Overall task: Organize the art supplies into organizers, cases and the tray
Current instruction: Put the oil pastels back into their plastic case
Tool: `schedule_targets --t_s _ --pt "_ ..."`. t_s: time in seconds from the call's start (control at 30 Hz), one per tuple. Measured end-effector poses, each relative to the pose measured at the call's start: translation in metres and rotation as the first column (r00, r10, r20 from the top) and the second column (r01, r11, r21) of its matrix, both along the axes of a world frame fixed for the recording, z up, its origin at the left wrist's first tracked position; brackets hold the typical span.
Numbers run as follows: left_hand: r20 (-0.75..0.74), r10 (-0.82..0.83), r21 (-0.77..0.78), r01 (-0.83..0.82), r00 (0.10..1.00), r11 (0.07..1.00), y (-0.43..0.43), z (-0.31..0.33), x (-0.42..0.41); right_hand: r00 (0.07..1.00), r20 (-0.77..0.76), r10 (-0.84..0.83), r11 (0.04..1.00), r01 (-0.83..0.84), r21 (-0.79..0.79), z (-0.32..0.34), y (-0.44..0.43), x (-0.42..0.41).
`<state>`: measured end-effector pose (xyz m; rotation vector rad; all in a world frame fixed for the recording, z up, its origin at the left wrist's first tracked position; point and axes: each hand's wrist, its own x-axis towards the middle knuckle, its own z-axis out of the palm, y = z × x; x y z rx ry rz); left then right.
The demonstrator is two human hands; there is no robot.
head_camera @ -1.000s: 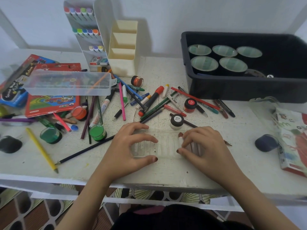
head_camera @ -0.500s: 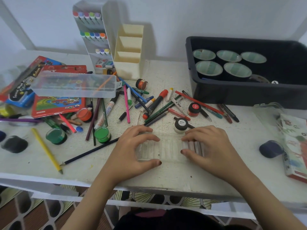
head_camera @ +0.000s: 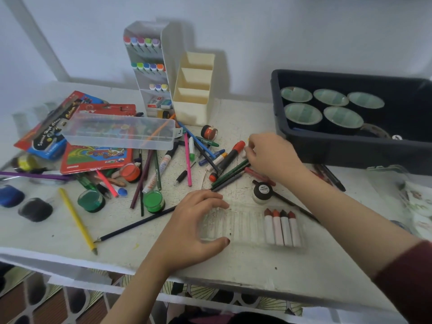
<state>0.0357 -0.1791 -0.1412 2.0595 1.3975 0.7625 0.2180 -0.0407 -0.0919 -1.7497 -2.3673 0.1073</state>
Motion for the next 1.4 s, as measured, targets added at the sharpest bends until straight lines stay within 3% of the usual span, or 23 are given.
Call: schedule_targets --t_s 0.23,0.57,0.67,0.77,0.87,1.07,1.2,1.4 --pt "0.014 0.004 0.008 -0.004 1.000 1.000 0.001 0.000 -0.001 0.983 -0.049 -0.178 0.981 0.173 -0.087 -0.002 0.020 -0.020" --pt "0.023 0.017 0.019 -0.017 1.000 1.000 0.001 -0.003 -0.001 0.956 -0.152 -0.252 0.962 0.230 -0.148 0.002 0.024 -0.026" --pt "0.031 0.020 0.022 -0.021 0.999 1.000 0.001 -0.003 0.000 0.933 -0.281 -0.227 0.967 0.180 -0.183 0.011 0.018 -0.022" --pt "0.037 0.018 0.019 -0.019 0.999 1.000 0.001 -0.003 -0.001 0.836 -0.513 -0.197 0.956 0.047 -0.291 0.025 -0.004 -0.014" --pt "0.038 0.017 0.021 -0.018 0.999 1.000 0.001 -0.004 -0.001 0.756 -0.619 -0.213 0.916 -0.066 -0.396 0.035 -0.030 0.000" --pt "0.026 0.016 0.024 -0.016 1.000 1.000 0.002 -0.004 -0.002 0.811 -0.560 -0.169 0.868 -0.147 -0.474 0.023 -0.085 0.031" --pt "0.021 0.013 0.019 -0.013 1.000 1.000 0.002 -0.004 -0.001 0.900 -0.420 -0.114 0.930 -0.052 -0.364 0.003 -0.115 0.041" --pt "0.012 0.010 0.023 -0.010 1.000 1.000 0.002 -0.004 0.000 0.922 -0.380 -0.078 0.966 -0.024 -0.257 -0.010 -0.123 0.038"
